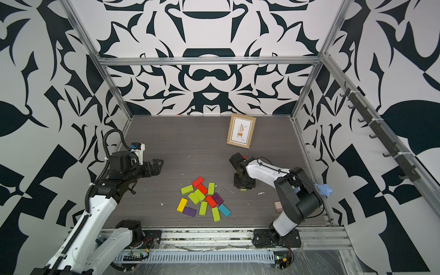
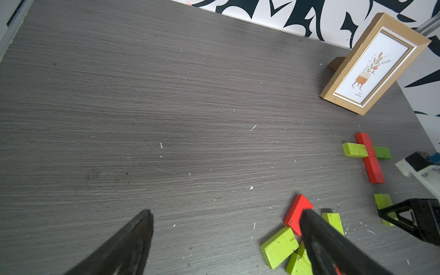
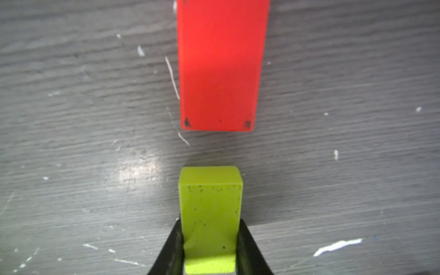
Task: Assemble the letter t with building blocks
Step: Assemble the building block at the center of the board.
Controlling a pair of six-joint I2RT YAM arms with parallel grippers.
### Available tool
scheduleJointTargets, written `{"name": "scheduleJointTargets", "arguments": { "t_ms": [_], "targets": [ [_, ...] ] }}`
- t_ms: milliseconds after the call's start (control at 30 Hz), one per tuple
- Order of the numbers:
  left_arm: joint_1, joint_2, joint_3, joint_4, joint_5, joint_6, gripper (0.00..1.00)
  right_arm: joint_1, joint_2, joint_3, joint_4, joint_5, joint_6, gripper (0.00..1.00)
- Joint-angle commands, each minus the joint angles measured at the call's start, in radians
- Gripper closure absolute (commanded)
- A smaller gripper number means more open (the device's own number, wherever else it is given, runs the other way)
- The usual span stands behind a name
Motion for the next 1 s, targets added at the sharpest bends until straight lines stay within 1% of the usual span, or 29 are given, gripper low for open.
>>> {"name": "scheduleJointTargets", "arguments": {
  "t_ms": [0, 967],
  "targets": [
    [-0.001, 0.002, 0.037, -0.003, 0.010, 0.006, 0.00, -0.016, 0.026, 0.010, 0.037, 0.065, 0.016, 0.88],
    [-0.002, 0.002, 0.035, -0.010, 0.004, 0.008, 0.00, -0.024, 0.059, 0.043, 0.061, 0.070, 0.005, 0.88]
  ]
}}
